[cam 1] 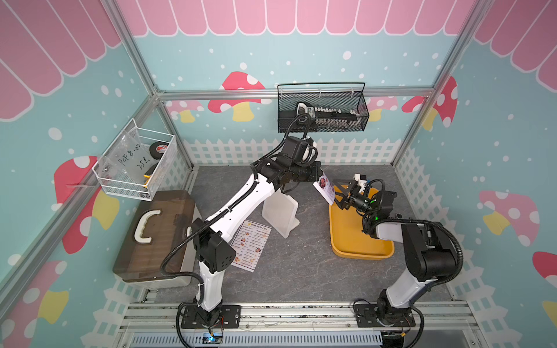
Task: Replace the menus in the menu holders
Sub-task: Pick up the menu from the storage box.
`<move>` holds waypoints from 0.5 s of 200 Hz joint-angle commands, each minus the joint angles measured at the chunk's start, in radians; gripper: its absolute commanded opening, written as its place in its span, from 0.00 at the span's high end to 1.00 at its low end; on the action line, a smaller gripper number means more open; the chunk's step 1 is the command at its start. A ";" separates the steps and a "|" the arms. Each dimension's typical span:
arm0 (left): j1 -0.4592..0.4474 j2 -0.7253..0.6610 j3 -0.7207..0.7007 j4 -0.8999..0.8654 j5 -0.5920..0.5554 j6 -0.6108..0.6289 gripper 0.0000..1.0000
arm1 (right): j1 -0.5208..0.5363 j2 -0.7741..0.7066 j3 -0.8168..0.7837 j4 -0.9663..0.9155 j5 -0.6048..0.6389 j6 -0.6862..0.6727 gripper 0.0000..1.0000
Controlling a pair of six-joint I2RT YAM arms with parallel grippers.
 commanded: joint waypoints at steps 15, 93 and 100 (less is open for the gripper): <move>-0.016 0.020 0.032 0.011 0.037 -0.001 1.00 | 0.004 0.055 0.045 0.177 0.031 0.136 0.06; -0.018 -0.012 -0.015 -0.003 0.052 0.008 1.00 | -0.020 0.056 0.087 0.221 0.043 0.161 0.10; -0.018 -0.016 -0.024 -0.003 0.054 0.009 1.00 | -0.022 0.054 0.091 0.220 0.044 0.161 0.10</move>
